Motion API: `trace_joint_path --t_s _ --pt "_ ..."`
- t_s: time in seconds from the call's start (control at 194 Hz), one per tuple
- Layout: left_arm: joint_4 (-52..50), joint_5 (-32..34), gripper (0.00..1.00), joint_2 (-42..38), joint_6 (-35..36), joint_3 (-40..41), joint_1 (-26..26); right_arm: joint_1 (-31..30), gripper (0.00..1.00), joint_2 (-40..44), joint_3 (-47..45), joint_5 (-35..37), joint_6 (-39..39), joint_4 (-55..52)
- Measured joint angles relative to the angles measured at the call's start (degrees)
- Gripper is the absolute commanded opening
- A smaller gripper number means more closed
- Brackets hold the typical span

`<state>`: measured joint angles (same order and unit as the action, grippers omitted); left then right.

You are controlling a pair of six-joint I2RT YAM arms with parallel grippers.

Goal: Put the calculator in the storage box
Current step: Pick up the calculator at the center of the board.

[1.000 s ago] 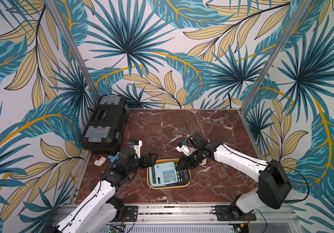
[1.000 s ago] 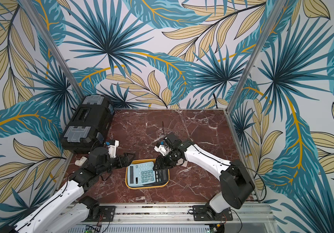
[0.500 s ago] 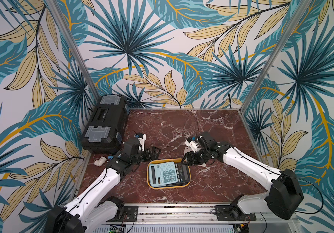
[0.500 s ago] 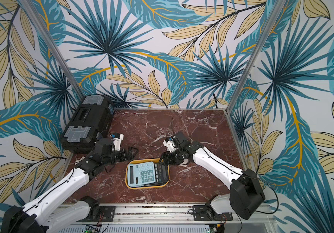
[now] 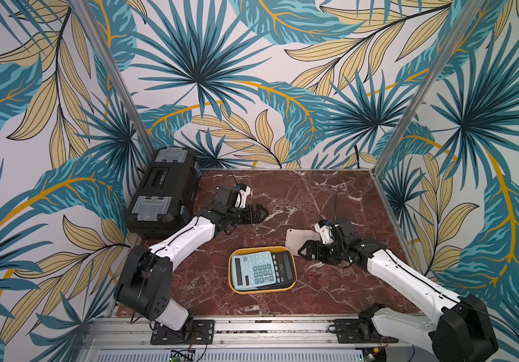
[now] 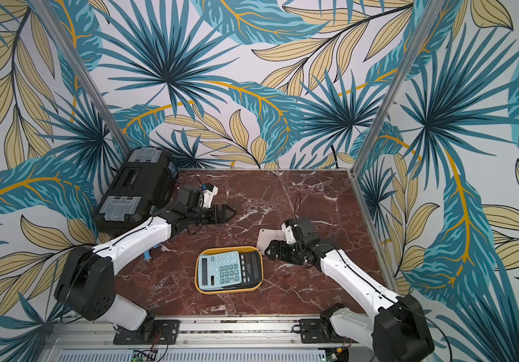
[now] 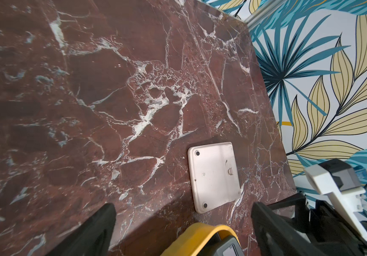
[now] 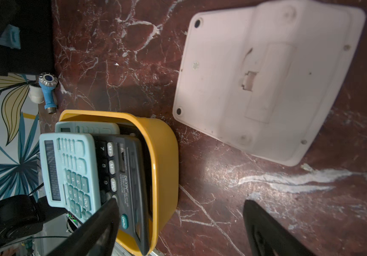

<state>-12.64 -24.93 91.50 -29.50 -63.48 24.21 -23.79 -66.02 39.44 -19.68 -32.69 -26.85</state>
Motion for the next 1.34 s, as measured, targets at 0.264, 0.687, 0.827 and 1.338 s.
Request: trace_joint_path --t_s 0.264,0.687,0.827,1.338 --pt "-0.3 -4.7 1.00 16.6 1.0 -14.0 2.9 0.0 0.99 -1.2 -6.7 -0.1 -6.1 9.6" --pt "-3.0 -9.9 1.00 34.4 1.3 -29.4 6.9 0.1 0.99 -8.9 -11.2 0.4 -15.6 26.1" --pt "-4.1 -11.6 1.00 39.6 1.4 -33.9 7.5 0.0 1.00 -10.2 -11.1 1.5 -17.4 29.0" --pt "-4.0 -15.1 1.00 39.9 1.1 -33.9 8.5 1.0 0.99 -13.6 -9.4 7.8 -22.7 33.9"
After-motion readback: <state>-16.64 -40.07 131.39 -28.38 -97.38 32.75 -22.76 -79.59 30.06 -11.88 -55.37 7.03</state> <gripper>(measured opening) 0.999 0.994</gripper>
